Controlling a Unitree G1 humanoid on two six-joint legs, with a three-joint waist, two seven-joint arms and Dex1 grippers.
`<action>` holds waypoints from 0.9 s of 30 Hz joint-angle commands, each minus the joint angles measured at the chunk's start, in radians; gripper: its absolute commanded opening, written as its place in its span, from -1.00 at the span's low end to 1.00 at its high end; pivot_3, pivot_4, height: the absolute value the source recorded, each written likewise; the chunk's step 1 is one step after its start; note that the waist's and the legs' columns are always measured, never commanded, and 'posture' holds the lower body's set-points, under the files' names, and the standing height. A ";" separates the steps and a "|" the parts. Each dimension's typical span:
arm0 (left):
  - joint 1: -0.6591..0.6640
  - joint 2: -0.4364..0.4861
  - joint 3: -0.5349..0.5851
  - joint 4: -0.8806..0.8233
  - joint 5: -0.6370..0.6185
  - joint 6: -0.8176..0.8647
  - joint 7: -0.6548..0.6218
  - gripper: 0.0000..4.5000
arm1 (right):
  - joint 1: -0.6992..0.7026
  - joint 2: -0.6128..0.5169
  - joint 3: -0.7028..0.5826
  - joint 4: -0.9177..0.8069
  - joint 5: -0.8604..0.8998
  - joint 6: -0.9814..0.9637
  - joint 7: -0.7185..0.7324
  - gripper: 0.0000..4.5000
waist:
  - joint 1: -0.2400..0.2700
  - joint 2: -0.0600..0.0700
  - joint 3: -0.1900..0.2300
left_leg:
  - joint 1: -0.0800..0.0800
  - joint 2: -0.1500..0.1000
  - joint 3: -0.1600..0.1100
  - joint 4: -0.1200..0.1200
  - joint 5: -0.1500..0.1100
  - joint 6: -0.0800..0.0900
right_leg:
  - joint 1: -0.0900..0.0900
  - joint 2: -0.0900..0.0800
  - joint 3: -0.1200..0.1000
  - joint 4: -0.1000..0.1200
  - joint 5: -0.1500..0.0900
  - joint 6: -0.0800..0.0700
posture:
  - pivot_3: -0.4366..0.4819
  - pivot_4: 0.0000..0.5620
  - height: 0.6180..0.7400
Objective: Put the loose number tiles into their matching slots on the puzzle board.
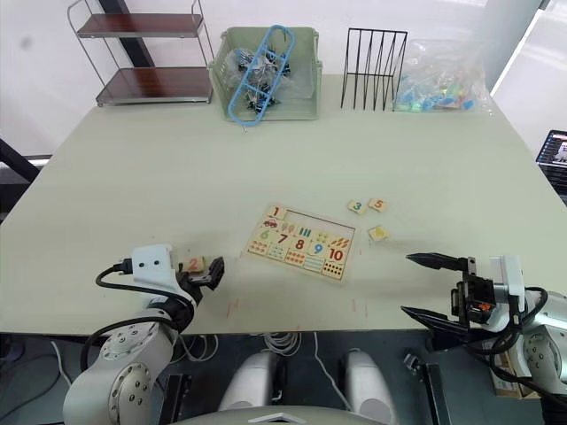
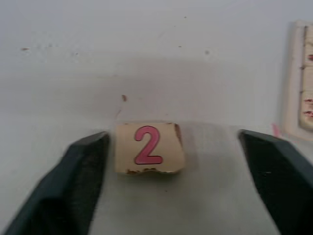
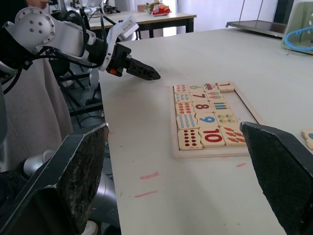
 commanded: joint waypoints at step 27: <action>-0.244 0.812 0.095 1.049 -0.216 -1.081 -1.454 0.99 | 0.059 0.050 0.021 -0.141 -0.009 -0.014 -0.082 1.00 | 0.006 0.002 0.001 | -0.002 0.002 0.003 -0.006 0.000 0.000 | -0.002 -0.002 -0.003 -0.009 0.001 -0.002 | -0.05 -0.47 1.00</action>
